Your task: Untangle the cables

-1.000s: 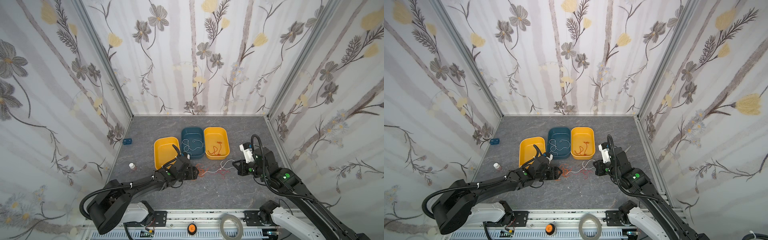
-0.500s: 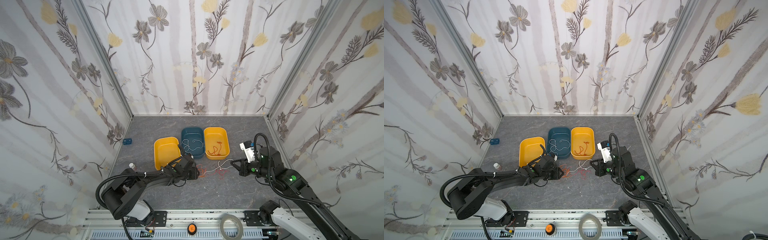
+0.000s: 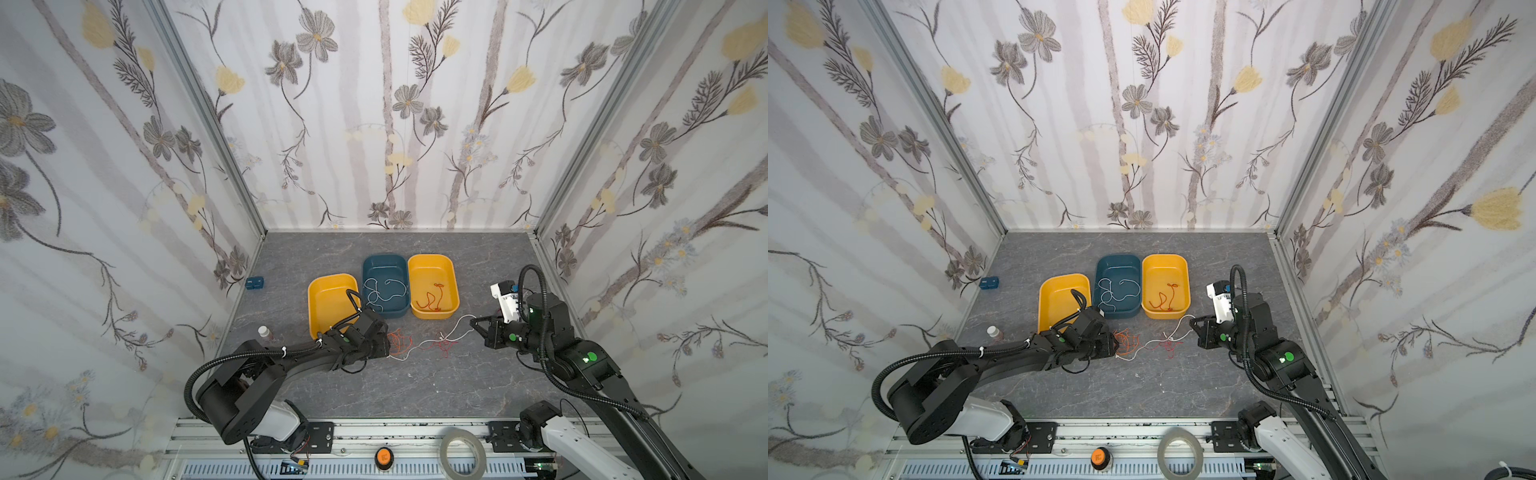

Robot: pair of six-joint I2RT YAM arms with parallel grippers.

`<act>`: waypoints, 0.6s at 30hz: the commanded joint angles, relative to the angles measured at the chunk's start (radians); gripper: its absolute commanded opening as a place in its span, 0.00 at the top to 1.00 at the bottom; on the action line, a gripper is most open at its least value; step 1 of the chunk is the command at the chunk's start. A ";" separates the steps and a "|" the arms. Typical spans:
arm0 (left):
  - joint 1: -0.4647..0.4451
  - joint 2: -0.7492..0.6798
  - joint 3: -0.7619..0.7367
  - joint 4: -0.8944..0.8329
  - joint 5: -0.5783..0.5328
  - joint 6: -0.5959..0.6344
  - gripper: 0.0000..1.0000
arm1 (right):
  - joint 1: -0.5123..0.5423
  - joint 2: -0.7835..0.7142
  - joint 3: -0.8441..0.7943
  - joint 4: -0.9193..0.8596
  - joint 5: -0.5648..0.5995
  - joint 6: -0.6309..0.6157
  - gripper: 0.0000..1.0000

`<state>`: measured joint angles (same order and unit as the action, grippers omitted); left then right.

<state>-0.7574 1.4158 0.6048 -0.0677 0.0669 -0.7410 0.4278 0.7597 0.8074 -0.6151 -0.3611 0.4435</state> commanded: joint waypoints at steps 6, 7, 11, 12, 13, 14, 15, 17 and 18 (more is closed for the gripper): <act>0.001 -0.151 0.033 -0.052 0.064 0.034 0.23 | 0.017 0.064 -0.067 0.060 -0.047 0.002 1.00; 0.001 -0.180 0.039 -0.063 0.069 0.042 0.22 | 0.026 0.076 -0.075 0.073 -0.051 0.004 1.00; 0.001 -0.262 0.064 -0.126 0.075 0.085 0.18 | 0.074 0.114 -0.093 0.122 -0.053 0.016 0.99; 0.001 -0.275 0.072 -0.147 0.072 0.099 0.18 | 0.087 0.120 -0.093 0.127 -0.051 0.016 0.99; 0.001 -0.293 0.074 -0.152 0.075 0.113 0.18 | 0.097 0.127 -0.093 0.132 -0.047 0.015 0.99; 0.001 -0.305 0.069 -0.132 0.095 0.124 0.18 | 0.105 0.134 -0.093 0.139 -0.045 0.016 0.99; 0.001 -0.312 0.059 -0.102 0.121 0.130 0.18 | 0.107 0.139 -0.094 0.146 -0.047 0.019 0.99; -0.002 -0.307 0.038 -0.012 0.194 0.126 0.18 | 0.111 0.145 -0.098 0.175 -0.061 0.034 0.99; -0.008 -0.297 0.031 0.027 0.214 0.122 0.18 | 0.110 0.147 -0.099 0.192 -0.069 0.045 0.99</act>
<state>-0.7586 1.1114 0.6502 -0.1352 0.1928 -0.6395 0.5350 0.9028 0.7124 -0.4950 -0.4026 0.4641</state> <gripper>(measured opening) 0.820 0.048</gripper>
